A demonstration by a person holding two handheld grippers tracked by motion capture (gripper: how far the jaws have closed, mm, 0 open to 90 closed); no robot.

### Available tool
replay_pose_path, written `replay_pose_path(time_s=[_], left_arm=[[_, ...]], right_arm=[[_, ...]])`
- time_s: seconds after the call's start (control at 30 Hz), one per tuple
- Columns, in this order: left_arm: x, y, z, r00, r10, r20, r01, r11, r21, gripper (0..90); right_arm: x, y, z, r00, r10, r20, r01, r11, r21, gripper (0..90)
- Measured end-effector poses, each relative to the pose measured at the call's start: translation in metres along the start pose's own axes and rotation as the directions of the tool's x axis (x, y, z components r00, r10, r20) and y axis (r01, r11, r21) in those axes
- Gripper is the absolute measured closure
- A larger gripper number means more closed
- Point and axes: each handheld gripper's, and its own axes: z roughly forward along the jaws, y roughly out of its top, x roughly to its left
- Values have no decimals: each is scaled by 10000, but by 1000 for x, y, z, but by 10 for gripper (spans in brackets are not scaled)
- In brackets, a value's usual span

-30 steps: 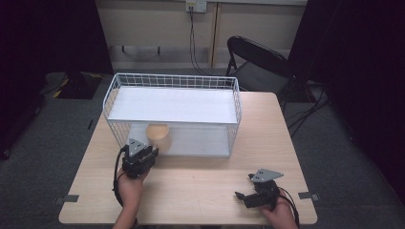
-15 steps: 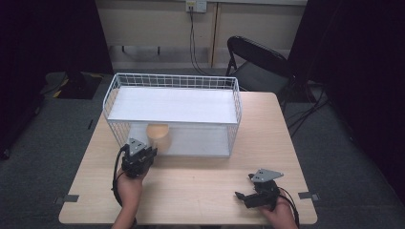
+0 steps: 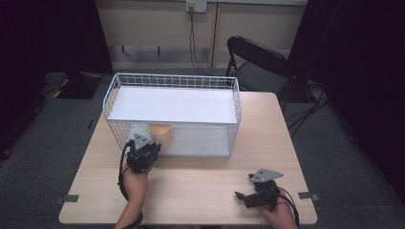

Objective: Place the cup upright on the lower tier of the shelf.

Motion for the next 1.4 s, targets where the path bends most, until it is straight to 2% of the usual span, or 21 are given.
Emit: replay_pose_path(time_s=[0.27, 0.33, 0.37, 0.53, 0.57, 0.63, 0.73, 0.8, 0.97, 1.07, 1.1, 1.4], left_arm=[[-1, 1, 2, 10000, -5, -10, 5, 10000, -86, 783], [0, 0, 0, 10000, -34, 46, 34, 10000, -52, 663], [0, 0, 0, 9999, -66, 76, 66, 9999, -82, 663], [2, -2, -4, 9997, -203, 105, 205, 9996, -174, 472], [3, -3, -5, 9998, -133, 151, 135, 9998, -148, 447], [3, -4, -5, 9994, -263, 238, 267, 9995, -157, 410], [3, -4, -8, 9993, -93, 368, 97, 9999, -100, 353], [3, -5, -9, 9989, -150, 448, 160, 9996, -223, 345], [5, -4, -13, 9972, -183, 727, 198, 9996, -205, 303], [7, -4, -16, 9969, -38, 791, 50, 9999, -140, 279], [7, -4, -16, 9963, -127, 855, 142, 9998, -167, 278], [13, -7, -22, 9931, -117, 1163, 139, 9997, -185, 230]], right_arm=[[0, 0, 0, 10000, -2, -1, 2, 10000, -1, 117], [0, 0, 0, 10000, -3, -3, 3, 10000, -3, 117], [0, 0, 0, 10000, -2, -2, 2, 10000, -5, 117], [0, 0, 0, 10000, -1, -3, 1, 10000, -5, 117], [0, 0, 0, 10000, -1, 0, 1, 10000, -1, 117], [0, 0, 0, 10000, -5, -2, 5, 10000, -4, 117], [0, 0, 0, 10000, -12, -3, 12, 10000, -8, 116], [0, 0, 0, 10000, -1, -1, 1, 10000, -2, 117], [0, 0, 0, 10000, 0, -3, 0, 10000, -4, 117], [0, 0, 0, 10000, 0, -3, 0, 10000, -3, 117], [0, 0, 0, 10000, -3, -4, 3, 10000, -4, 117], [0, 0, 0, 10000, -7, -2, 7, 10000, -4, 117]])
